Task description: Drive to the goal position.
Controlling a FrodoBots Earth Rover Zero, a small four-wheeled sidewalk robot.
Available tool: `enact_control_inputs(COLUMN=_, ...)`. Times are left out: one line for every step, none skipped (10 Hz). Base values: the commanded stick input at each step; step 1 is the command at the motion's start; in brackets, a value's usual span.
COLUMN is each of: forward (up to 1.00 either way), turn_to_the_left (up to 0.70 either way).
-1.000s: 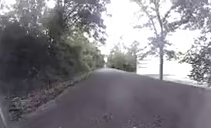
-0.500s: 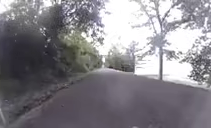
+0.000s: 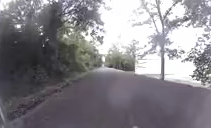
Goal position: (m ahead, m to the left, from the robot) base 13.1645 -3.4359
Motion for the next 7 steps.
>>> enact_control_inputs(forward=0.7, turn_to_the_left=0.0)
enact_control_inputs(forward=0.7, turn_to_the_left=0.0)
enact_control_inputs(forward=0.7, turn_to_the_left=0.0)
enact_control_inputs(forward=0.7, turn_to_the_left=0.0)
enact_control_inputs(forward=0.7, turn_to_the_left=0.0)
enact_control_inputs(forward=0.7, turn_to_the_left=0.0)
enact_control_inputs(forward=0.7, turn_to_the_left=0.0)
